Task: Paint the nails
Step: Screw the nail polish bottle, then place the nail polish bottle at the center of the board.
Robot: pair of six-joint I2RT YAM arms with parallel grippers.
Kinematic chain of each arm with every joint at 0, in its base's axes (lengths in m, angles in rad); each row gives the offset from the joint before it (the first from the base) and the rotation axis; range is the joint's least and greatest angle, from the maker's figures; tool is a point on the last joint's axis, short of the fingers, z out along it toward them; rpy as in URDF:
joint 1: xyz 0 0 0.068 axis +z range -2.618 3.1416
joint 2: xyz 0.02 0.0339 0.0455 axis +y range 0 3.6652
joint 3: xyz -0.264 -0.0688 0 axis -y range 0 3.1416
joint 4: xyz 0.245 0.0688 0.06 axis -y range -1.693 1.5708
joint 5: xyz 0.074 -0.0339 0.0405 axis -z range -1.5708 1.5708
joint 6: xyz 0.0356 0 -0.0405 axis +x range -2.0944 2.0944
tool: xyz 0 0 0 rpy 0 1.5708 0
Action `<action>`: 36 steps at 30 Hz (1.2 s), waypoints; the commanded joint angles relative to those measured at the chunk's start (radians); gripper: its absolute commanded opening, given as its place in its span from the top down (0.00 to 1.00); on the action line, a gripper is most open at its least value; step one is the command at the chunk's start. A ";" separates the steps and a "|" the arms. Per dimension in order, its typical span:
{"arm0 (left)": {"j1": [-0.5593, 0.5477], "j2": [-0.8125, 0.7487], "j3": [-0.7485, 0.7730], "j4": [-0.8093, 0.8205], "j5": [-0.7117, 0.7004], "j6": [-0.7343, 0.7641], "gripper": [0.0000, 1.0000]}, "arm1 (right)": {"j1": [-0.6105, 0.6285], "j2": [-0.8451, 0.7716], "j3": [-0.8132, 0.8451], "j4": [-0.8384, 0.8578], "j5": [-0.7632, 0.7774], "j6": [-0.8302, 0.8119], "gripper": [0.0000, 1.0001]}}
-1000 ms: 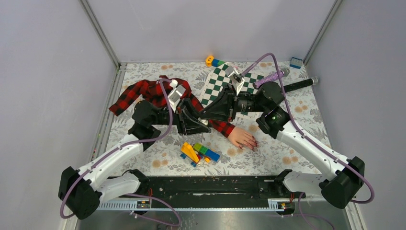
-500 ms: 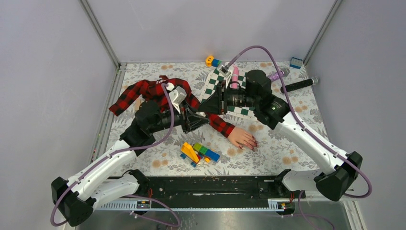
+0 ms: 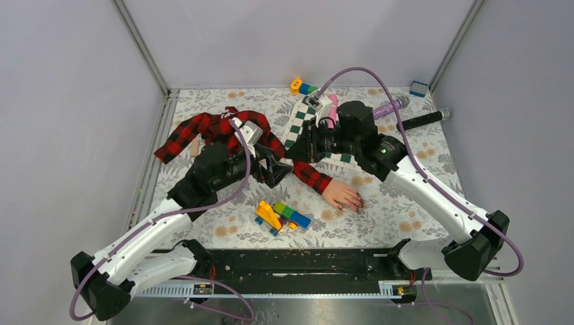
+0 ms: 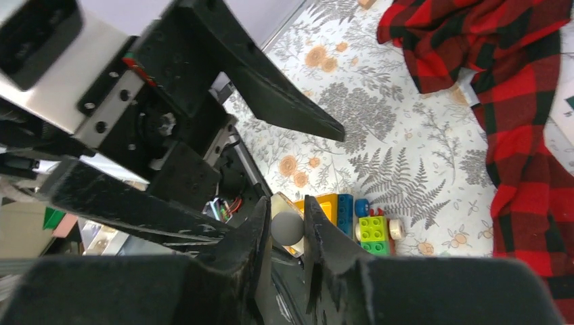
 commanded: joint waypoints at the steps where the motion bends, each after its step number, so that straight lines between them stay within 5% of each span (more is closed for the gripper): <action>1: 0.003 -0.052 0.018 0.056 -0.078 0.021 0.11 | 0.006 -0.058 0.023 -0.038 0.108 -0.034 1.00; 10: 0.012 -0.102 -0.003 0.117 -0.021 0.018 0.04 | 0.006 -0.113 -0.015 -0.088 0.376 -0.084 1.00; 16: 0.177 -0.058 0.074 -0.005 0.016 -0.050 0.03 | 0.008 -0.132 -0.053 -0.162 0.700 -0.125 1.00; 23: 0.255 -0.065 0.113 -0.132 -0.178 0.010 0.02 | 0.003 -0.153 -0.191 -0.191 1.103 -0.122 1.00; 36: 0.315 -0.114 0.111 -0.273 -0.357 0.109 0.01 | -0.213 -0.108 -0.506 -0.088 1.140 0.069 1.00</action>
